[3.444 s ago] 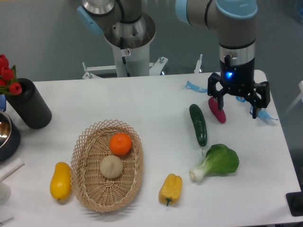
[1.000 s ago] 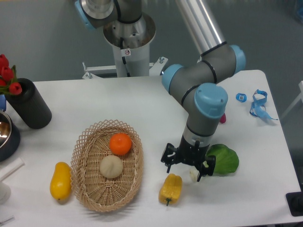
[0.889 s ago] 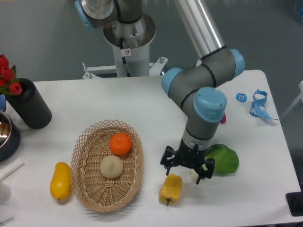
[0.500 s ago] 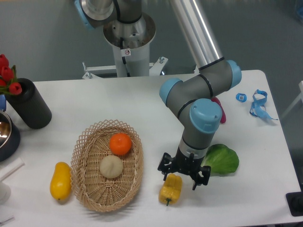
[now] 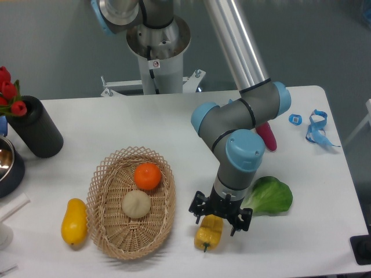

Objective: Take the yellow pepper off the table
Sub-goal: 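Lower the open gripper around the yellow bell pepper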

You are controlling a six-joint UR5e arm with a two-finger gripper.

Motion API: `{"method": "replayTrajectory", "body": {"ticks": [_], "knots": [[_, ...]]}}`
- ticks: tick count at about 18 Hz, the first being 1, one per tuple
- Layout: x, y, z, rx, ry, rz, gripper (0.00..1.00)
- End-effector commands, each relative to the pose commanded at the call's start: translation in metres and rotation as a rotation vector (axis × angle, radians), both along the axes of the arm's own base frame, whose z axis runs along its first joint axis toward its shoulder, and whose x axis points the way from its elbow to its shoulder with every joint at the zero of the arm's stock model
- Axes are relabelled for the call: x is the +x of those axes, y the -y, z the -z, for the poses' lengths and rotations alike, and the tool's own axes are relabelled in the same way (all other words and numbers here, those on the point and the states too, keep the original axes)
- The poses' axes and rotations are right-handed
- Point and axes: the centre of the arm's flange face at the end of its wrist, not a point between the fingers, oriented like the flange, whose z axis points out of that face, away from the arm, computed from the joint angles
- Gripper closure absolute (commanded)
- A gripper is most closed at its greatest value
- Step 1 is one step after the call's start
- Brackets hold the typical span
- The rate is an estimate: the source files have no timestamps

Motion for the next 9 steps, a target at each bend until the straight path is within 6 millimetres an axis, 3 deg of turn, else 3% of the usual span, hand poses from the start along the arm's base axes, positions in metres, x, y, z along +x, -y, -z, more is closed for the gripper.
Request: {"method": "replayTrajectory", "body": {"ticks": [9], "knots": [[0.011, -0.009, 0.011, -0.023, 0.002, 0.019, 0.00]]}}
